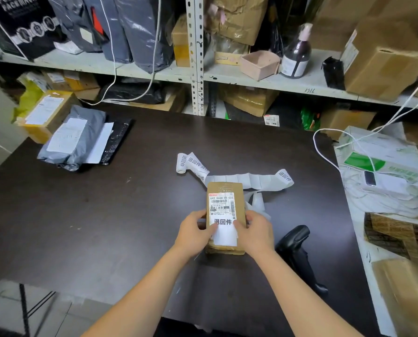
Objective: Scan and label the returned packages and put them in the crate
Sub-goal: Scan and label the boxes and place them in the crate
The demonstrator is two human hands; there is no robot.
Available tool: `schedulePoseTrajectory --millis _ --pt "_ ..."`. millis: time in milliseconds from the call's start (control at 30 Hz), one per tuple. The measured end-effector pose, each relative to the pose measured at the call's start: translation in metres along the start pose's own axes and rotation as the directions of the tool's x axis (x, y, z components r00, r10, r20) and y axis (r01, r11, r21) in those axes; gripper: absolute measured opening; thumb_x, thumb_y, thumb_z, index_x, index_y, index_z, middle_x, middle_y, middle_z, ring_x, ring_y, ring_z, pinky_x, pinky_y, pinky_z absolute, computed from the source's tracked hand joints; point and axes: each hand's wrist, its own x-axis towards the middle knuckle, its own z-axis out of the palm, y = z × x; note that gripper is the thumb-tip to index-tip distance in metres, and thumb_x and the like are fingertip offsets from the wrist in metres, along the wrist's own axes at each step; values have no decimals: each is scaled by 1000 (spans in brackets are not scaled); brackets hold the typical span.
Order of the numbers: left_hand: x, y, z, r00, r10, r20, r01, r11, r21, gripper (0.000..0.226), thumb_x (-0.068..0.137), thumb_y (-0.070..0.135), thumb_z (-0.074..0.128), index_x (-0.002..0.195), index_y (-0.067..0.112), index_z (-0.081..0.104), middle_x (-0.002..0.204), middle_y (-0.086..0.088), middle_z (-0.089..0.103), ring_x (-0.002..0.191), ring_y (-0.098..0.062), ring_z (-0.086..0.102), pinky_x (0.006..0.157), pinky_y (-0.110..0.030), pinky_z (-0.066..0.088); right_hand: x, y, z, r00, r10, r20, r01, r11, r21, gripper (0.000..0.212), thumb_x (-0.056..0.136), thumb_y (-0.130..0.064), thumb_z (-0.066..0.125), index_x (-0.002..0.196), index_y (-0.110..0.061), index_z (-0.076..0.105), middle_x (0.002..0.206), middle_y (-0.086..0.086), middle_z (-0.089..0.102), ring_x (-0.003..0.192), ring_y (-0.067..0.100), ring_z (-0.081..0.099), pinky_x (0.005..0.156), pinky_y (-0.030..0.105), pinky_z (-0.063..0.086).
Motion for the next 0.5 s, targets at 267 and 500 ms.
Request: schedulePoseTrajectory --millis 267,500 --pt "-46 -11 -37 987 43 -158 -56 996 -74 37 95 18 65 126 37 66 112 4 58 96 3 63 82 -12 50 -19 -26 24 989 -125 82 118 990 81 20 88 -27 68 106 -34 70 101 -16 71 89 7 67 72 31 56" --pt "-119 -39 -115 926 49 -374 -83 994 -75 40 97 16 62 133 34 61 109 4 56 96 13 58 79 -3 44 -74 -88 83 941 -280 191 257 957 136 21 86 -29 70 105 -38 67 106 -12 70 87 6 68 70 30 55"
